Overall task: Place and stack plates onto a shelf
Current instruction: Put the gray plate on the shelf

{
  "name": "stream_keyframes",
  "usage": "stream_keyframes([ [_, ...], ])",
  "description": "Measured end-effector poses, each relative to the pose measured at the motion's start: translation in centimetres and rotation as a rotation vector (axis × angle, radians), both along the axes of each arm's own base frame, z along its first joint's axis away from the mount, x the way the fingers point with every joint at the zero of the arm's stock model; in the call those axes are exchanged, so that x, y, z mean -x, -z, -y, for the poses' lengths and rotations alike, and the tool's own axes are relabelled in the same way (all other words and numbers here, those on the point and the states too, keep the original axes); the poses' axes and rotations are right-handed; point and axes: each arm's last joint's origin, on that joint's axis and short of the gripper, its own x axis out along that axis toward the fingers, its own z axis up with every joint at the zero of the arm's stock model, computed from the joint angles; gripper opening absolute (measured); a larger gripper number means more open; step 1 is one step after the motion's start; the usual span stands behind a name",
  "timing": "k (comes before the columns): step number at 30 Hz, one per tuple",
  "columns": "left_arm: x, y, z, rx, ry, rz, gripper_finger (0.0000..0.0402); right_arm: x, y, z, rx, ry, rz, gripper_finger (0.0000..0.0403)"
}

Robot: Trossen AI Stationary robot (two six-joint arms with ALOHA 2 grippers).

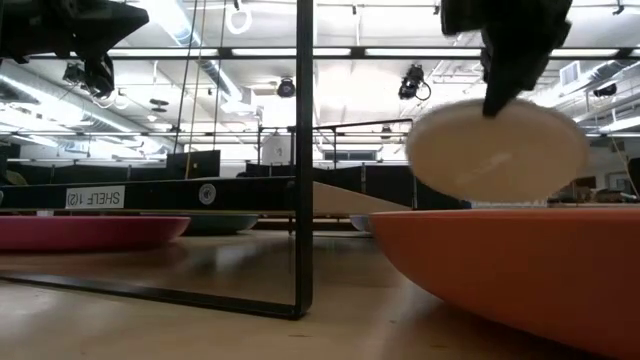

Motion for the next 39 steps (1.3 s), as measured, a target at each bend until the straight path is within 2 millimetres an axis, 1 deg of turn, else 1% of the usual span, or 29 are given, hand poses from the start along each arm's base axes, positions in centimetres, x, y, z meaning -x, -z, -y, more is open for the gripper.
stream_keyframes([
  [4, 0.0, 0.0, 0.0, 0.036, 0.011, 0.004, 0.0023, -1.4, 1.1, -1.6, 0.033, -0.141, -0.003, 0.0015],
  [8, 0.0, 0.1, 0.0, 0.040, 0.014, -0.002, 0.0023, -4.3, 1.8, -2.9, 0.126, -0.303, -0.023, 0.0015],
  [11, 0.0, 0.1, 0.0, 0.040, 0.014, -0.002, 0.0023, -6.7, 2.0, -3.2, 0.225, -0.408, -0.037, 0.0015],
  [14, 0.0, 0.1, 0.0, 0.041, 0.013, -0.002, 0.0023, -8.8, 1.7, -2.9, 0.316, -0.491, -0.046, 0.0016],
  [16, 0.0, 0.1, 0.0, 0.040, 0.013, -0.003, 0.0023, -9.9, 1.9, -2.4, 0.380, -0.542, -0.062, 0.0016],
  [20, 0.0, 0.1, 0.0, 0.040, 0.013, -0.003, 0.0023, -11.6, 2.9, -0.2, 0.439, -0.600, -0.107, 0.0016],
  [25, 0.0, 0.1, 0.0, 0.040, 0.013, -0.003, 0.0023, -12.8, 4.3, 3.2, 0.435, -0.563, -0.169, 0.0021],
  [28, 0.0, 0.1, 0.0, 0.039, 0.013, -0.004, 0.0023, -13.1, 4.9, 4.4, 0.427, -0.541, -0.188, 0.0029],
  [32, 0.0, 0.1, 0.0, 0.039, 0.013, -0.004, 0.0023, -13.3, 5.4, 4.8, 0.403, -0.539, -0.192, 0.0052],
  [35, -0.1, 0.2, 0.0, 0.039, 0.013, -0.005, 0.0023, -13.3, 5.3, 4.8, 0.413, -0.528, -0.190, 0.0072],
  [37, 0.0, 0.1, 0.0, 0.039, 0.013, -0.004, 0.0023, -13.0, 4.8, 4.6, 0.420, -0.509, -0.193, 0.0083],
  [39, 0.0, 0.1, 0.0, 0.039, 0.013, -0.005, 0.0023, -12.7, 3.9, 4.3, 0.418, -0.489, -0.166, 0.0091],
])
